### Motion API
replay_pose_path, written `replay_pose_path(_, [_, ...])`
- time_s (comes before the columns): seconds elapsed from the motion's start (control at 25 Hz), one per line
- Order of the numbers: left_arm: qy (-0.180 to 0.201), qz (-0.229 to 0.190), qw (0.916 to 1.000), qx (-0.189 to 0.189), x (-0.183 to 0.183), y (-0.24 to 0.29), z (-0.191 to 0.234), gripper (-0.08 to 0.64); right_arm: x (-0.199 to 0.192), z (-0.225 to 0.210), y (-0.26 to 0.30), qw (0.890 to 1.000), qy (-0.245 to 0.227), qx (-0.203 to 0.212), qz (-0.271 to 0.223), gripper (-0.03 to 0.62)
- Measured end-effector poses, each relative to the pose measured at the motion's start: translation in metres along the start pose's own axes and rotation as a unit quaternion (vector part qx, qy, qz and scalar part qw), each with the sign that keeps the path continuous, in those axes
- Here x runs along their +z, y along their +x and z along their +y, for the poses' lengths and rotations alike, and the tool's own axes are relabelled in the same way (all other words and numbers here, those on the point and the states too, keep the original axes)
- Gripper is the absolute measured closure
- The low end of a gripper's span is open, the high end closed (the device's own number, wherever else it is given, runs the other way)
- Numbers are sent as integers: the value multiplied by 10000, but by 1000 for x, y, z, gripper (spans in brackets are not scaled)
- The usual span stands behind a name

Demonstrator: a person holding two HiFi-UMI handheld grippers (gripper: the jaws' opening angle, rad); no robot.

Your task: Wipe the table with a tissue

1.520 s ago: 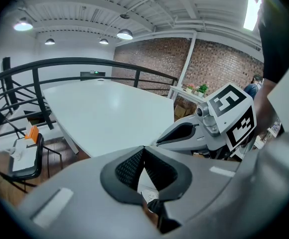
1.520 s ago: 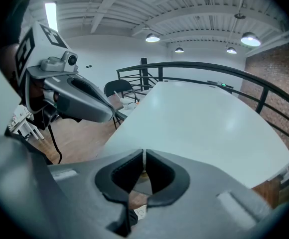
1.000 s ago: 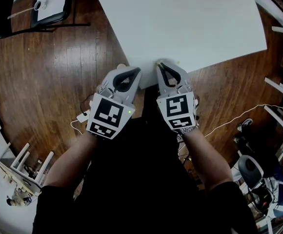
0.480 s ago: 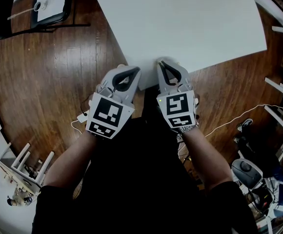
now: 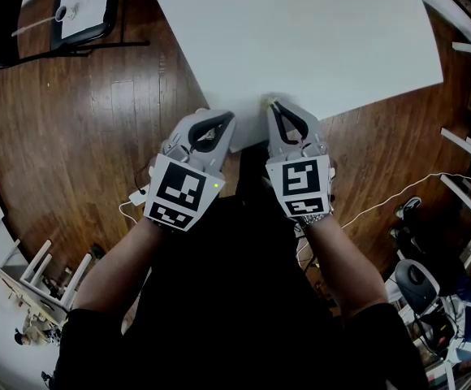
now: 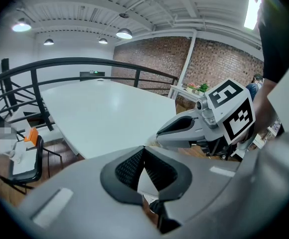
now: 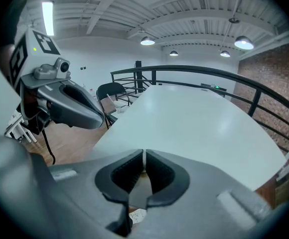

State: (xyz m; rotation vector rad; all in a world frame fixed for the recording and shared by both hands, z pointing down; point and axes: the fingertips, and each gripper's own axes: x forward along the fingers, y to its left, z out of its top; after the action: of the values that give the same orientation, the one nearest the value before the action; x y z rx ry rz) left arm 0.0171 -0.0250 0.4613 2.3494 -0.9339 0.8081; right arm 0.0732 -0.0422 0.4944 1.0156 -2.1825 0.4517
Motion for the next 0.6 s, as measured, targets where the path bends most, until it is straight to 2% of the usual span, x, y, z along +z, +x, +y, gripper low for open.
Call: replay_pose_path(0.6, [76,10,9999,-100,8,11,-13,549,-12,-27,-17,9995,171,-264,38,584])
